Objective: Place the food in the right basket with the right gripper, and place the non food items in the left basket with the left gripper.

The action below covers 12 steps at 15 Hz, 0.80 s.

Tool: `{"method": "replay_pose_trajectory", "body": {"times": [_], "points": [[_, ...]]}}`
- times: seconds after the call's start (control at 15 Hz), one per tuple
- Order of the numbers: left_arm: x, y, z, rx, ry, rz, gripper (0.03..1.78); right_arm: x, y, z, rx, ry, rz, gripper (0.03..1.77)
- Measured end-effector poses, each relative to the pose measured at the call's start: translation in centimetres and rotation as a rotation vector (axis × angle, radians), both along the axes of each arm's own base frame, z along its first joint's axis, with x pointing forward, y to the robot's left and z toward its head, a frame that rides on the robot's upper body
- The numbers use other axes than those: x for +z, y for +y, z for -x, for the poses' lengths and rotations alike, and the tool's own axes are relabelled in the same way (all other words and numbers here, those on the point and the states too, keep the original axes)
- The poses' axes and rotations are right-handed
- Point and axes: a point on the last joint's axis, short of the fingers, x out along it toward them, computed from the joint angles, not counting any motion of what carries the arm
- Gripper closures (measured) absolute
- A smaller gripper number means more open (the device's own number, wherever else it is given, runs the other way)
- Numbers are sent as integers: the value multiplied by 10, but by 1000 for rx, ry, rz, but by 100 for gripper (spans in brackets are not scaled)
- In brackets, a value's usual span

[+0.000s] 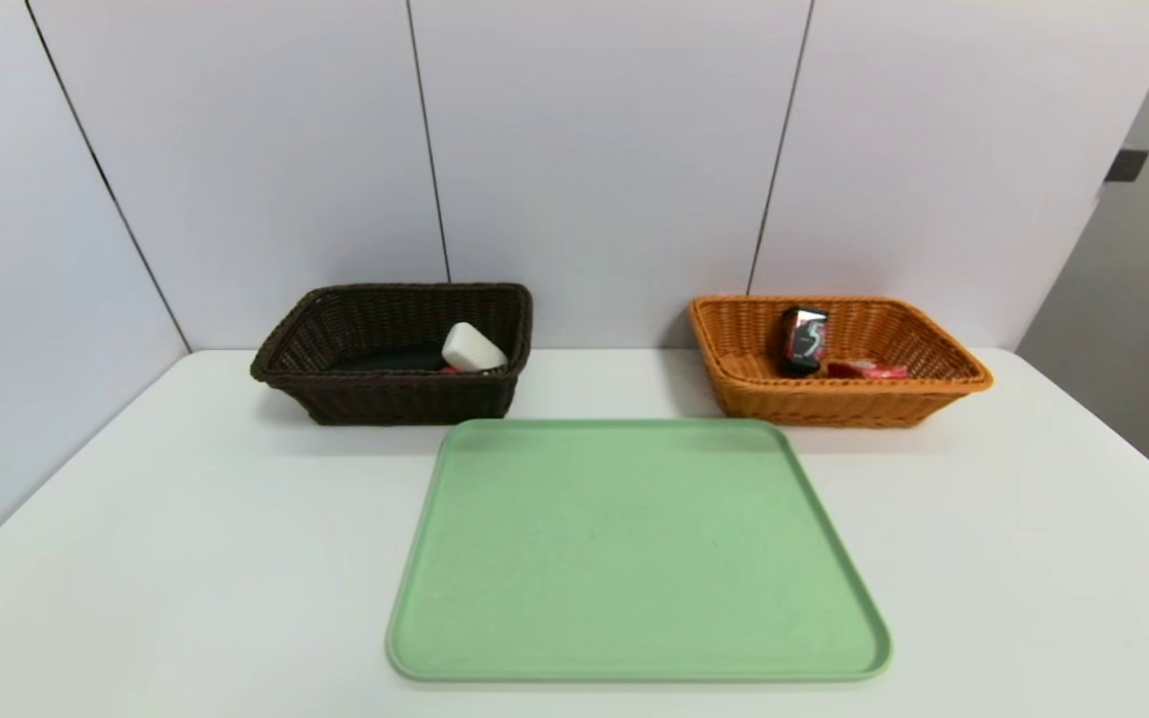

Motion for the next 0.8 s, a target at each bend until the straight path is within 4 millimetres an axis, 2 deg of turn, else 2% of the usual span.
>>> {"method": "replay_pose_trajectory", "body": {"times": [0.33,0.6,0.8], "points": [[-21,0,-23,0,-141,-60,12,-41,0,-15,-4,-130,68,10],[-33,-2,-30,-79,-168,-52,12,-67,0,-31,-6,-198,79,10],[-43,-3,-32,-128,-97,-38,12,-82,1,-38,34,-181,76,10]]}}
